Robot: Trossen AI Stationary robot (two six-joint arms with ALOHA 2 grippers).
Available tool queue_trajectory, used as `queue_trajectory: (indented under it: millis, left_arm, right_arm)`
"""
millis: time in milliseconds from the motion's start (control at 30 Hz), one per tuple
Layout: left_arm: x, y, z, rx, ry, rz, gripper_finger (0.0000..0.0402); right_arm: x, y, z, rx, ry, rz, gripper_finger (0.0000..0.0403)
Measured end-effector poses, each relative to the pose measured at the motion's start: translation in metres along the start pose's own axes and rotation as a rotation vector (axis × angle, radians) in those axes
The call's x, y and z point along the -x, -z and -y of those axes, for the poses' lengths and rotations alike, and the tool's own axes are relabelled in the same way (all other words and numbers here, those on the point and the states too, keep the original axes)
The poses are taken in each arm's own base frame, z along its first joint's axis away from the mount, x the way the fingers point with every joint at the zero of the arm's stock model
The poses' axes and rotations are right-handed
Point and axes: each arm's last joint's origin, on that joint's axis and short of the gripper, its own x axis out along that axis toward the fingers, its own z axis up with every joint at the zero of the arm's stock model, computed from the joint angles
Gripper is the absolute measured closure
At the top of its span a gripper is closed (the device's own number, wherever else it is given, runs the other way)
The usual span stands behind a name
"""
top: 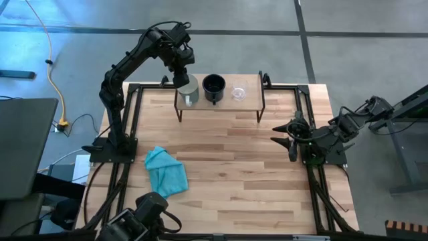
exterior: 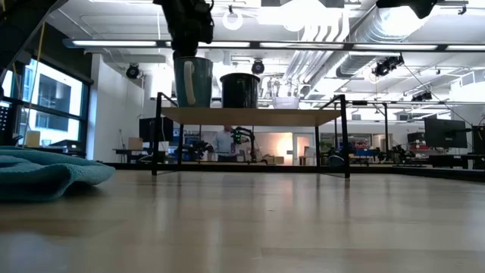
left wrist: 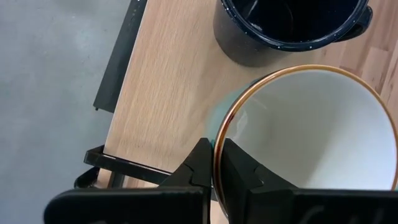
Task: Stack small to large cups/mugs on shelf
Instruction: Put the blue mug on the shelf
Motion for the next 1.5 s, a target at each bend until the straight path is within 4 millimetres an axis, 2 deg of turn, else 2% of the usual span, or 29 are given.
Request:
queue_trajectory:
  millis: [233, 467, 733, 1067, 1500]
  left_arm:
    - [0.0, 0.0002, -0.0001, -0.001, -0.014, -0.009, 0.0399]
    - [-0.0012, 0.0004, -0.0014, -0.005, -0.049, -0.03, 0.0376]
    - [-0.0014, -0.0012, -0.0017, -0.035, -0.06, -0.019, 0.0377]
    - [-0.0021, -0.0044, -0.0004, -0.105, -0.127, -0.032, 0.0348]
    - [-0.0027, -0.0068, 0.0034, -0.139, -0.123, -0.027, 0.0355]
  right_arm:
    - [0.0, 0.0005, 0.0003, 0.0, 0.002, -0.004, 0.0224]
    - [0.0, 0.0005, 0.0003, 0.0, 0.002, -0.004, 0.0224]
    - [0.0, 0.0005, 0.0003, 0.0, 0.002, -0.004, 0.0224]
    - [0.0, 0.0008, 0.0005, 0.006, 0.004, -0.007, 0.0224]
    - [0.0, 0.0017, 0.0009, 0.009, 0.008, -0.014, 0.0224]
